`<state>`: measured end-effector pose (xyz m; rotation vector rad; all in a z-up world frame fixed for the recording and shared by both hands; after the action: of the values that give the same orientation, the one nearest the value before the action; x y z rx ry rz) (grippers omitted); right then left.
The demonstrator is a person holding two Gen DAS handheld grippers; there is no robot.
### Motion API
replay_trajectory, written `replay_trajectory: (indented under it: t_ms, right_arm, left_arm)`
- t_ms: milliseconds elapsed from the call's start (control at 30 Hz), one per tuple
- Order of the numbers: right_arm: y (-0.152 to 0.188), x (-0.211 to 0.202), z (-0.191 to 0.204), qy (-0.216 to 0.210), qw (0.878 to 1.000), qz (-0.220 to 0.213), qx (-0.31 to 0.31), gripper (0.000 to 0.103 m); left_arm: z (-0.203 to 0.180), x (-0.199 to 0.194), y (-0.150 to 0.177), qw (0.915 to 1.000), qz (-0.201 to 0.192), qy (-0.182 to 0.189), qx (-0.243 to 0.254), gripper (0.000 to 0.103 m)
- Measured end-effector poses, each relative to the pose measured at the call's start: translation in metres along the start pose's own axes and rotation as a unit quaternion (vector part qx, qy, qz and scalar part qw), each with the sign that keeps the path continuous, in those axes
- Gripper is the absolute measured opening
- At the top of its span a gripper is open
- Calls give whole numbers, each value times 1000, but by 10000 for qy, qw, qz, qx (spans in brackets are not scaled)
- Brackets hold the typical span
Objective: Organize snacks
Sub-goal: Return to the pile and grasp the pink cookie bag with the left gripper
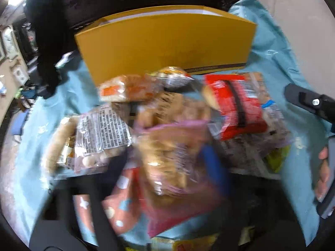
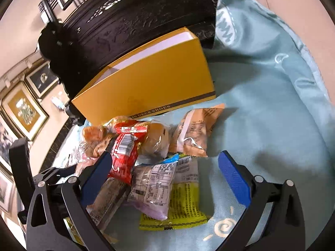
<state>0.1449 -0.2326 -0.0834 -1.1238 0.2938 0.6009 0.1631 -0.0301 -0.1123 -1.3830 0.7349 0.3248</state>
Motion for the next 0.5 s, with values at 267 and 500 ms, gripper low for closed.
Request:
replay_trajectory:
  t_ms: [267, 500]
  right_arm:
    - [3, 1, 8, 284, 9987, -13, -411, 102]
    - [4, 6, 23, 297, 9982, 173, -500, 102]
  left_arm:
    - [4, -17, -6, 9995, -156, 148, -216, 41]
    - [12, -44, -16, 9977, -534, 226, -357, 40]
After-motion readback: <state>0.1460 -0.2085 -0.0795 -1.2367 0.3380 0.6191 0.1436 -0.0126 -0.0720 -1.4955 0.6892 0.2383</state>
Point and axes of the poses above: each gripper's, at about its wrist camera, not at the fingertips, and x roughly the way its jaws point, z to its left, y to its underside, the point moved 4 cm from there along x, roughly the way its jaws point, and after that the axes turned 11 degrees about -z, right-handed, at the moved point
